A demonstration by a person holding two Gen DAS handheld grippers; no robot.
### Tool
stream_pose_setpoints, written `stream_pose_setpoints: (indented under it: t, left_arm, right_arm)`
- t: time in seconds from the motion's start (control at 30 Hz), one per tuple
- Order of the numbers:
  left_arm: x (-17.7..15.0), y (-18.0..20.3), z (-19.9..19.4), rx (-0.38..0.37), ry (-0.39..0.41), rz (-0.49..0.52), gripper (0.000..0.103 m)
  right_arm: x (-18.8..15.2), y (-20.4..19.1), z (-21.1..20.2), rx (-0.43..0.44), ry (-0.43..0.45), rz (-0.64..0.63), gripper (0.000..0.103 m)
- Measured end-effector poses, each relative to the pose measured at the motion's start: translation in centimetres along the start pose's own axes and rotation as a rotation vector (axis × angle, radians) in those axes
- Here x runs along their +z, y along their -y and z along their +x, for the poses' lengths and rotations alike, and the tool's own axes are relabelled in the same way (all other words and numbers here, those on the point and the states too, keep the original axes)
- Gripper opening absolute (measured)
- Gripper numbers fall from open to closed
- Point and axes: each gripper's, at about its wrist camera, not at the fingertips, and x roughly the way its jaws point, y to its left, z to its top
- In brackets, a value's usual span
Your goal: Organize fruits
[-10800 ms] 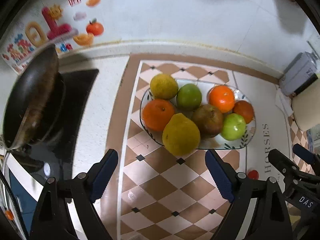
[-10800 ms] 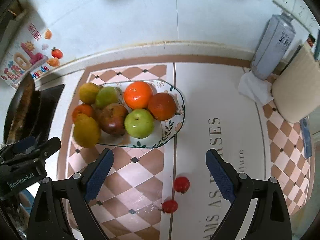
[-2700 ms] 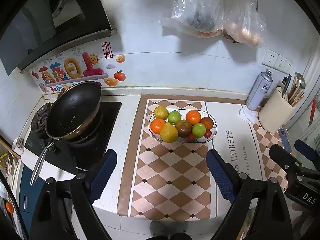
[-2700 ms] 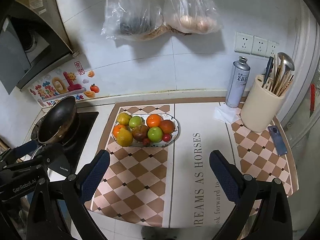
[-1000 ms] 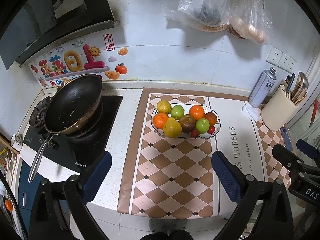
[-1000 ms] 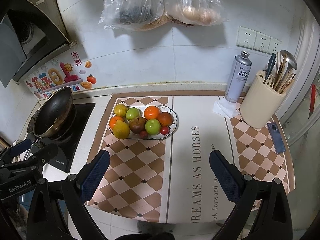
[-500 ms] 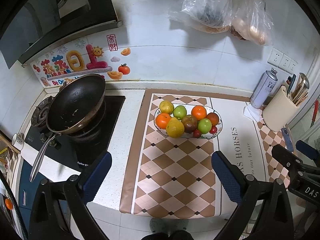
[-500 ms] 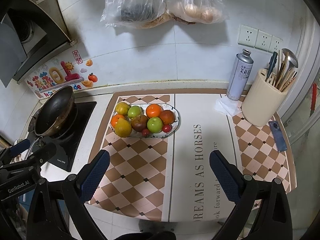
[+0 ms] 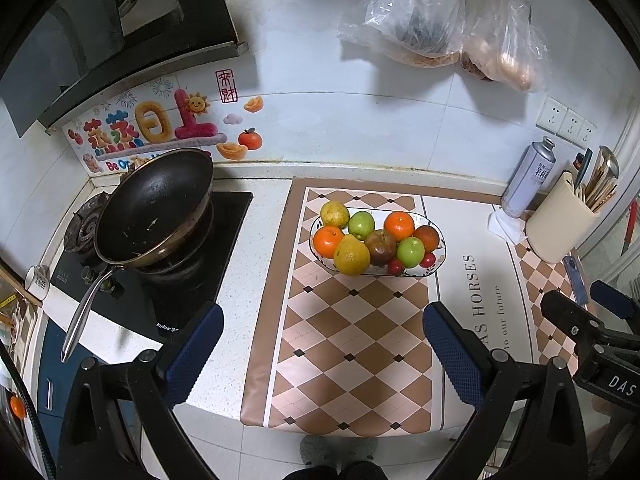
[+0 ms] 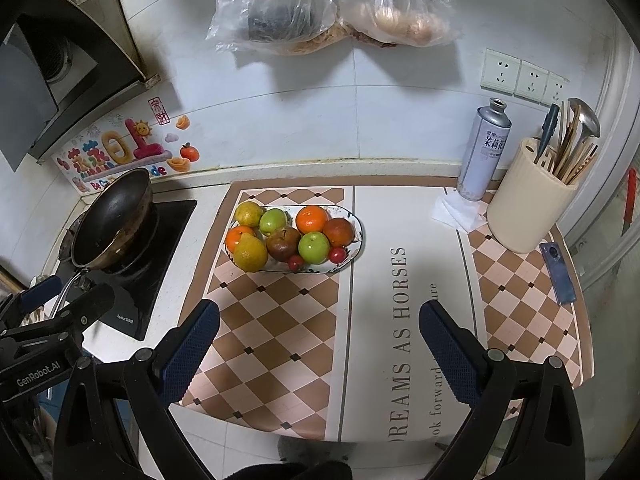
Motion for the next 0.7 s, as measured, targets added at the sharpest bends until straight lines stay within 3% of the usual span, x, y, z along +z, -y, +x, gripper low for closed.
stream_pose_setpoints:
  t: [0.7]
  left_arm:
    - [-0.1,1.1,0.0,0.004,0.01,0.005,0.102]
  right_arm:
    - [0.2,0.4,0.2,0.018,-0.015,-0.007,0.102]
